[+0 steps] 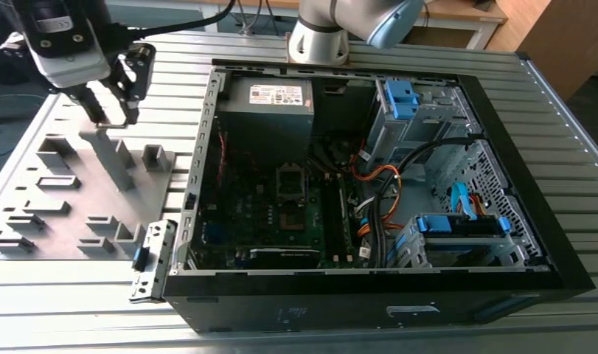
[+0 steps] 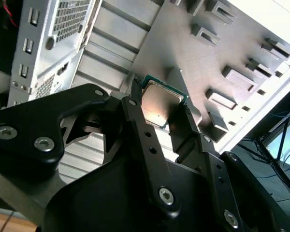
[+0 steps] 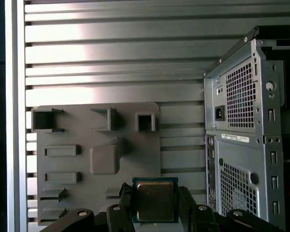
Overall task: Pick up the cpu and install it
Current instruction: 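Pick up the cpu and move it towards the insertion slot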
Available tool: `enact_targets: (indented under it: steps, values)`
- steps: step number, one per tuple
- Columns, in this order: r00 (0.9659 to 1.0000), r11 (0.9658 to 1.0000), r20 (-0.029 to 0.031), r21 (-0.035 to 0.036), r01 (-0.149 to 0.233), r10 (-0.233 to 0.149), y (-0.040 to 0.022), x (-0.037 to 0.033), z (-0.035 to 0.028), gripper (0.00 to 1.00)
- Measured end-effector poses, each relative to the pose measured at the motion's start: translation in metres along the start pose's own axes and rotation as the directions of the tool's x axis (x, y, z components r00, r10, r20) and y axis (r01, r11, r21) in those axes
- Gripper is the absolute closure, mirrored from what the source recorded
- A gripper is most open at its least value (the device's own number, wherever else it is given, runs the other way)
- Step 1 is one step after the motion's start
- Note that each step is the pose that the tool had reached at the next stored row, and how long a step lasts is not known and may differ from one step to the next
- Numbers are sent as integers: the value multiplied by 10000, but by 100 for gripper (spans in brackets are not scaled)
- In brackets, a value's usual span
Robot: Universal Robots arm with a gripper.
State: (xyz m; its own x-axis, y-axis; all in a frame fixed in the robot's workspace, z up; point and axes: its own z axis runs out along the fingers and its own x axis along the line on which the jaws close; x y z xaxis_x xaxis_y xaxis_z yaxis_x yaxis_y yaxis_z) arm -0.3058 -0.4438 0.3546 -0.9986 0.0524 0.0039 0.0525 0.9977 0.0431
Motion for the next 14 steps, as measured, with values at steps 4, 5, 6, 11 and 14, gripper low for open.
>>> enact_targets:
  steps: [4,5,6,11,14]
  values:
    - [10000,10000,0,0,0,0,5,-125,0,53]
    - [10000,10000,0,-1,0,0,6,-156,0,53]
    - [10000,10000,0,0,0,0,8,-187,0,53]
    - [10000,10000,0,0,1,-1,14,-344,0,53]
    - [10000,10000,0,0,1,-1,20,-472,-1,53]
